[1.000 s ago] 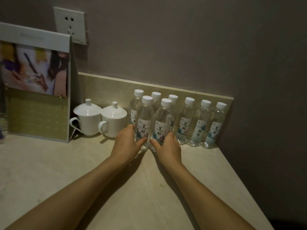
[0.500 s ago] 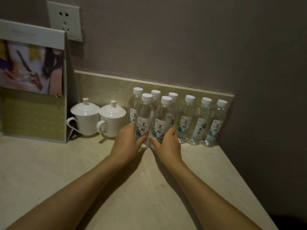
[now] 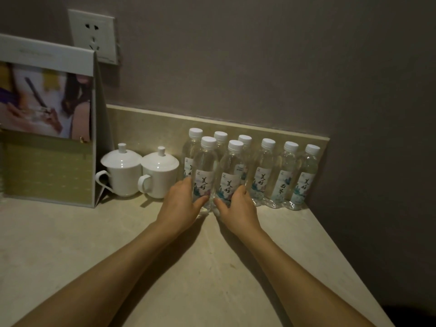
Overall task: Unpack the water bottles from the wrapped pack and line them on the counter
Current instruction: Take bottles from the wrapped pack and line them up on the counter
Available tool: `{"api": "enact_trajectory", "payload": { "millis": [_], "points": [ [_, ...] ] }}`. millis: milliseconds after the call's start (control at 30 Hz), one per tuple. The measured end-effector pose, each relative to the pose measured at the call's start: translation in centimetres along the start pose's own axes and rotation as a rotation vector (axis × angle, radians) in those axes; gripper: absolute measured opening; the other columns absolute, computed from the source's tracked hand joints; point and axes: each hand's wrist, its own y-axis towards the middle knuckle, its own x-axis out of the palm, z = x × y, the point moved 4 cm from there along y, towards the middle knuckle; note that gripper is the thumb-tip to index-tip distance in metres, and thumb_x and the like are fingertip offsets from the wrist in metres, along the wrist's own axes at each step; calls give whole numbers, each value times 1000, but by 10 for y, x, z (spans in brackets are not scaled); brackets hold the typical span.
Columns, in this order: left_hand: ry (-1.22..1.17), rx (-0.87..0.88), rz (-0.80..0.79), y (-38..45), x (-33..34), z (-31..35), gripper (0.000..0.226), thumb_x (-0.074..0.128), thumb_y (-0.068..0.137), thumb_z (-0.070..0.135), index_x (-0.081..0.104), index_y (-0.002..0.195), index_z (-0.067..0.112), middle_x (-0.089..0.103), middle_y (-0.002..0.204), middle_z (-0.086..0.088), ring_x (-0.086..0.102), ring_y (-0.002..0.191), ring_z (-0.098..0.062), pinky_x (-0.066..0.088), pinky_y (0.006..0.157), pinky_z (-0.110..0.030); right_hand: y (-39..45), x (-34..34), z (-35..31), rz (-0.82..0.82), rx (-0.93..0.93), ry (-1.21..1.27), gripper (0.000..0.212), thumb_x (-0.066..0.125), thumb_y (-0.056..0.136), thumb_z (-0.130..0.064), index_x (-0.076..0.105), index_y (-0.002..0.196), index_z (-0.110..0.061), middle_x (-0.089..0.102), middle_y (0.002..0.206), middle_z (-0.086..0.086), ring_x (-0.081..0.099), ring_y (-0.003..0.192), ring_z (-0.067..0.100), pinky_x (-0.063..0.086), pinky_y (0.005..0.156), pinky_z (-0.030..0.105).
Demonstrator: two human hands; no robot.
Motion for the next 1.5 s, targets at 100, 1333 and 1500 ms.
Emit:
{"api": "enact_trajectory", "payload": {
  "millis": [100,1333,1500],
  "points": [
    [11,-7,-9,2,0,0,45,72,85,31,56,125,16,65,121,-4,63,112,-20,55,93,-36,0,0,-1,-4,5,-5,71,61,91,-40,29,141,-3,45,141,15,49,127,31,46,100,38],
    [162,-23,-76,3,-1,3,41,64,89,37,51,123,18,60,120,-4,58,109,-21,53,92,-39,-4,7,-2,26,79,-19,61,56,93,-42,35,134,-3,50,135,16,53,120,33,49,94,42],
    [110,-45,-96,2,-3,3,45,67,88,36,51,126,18,61,123,-3,59,111,-20,53,92,-37,-6,5,-3,12,98,8,63,57,92,-42,34,137,-3,48,138,16,51,124,34,47,98,42]
  ]
}}
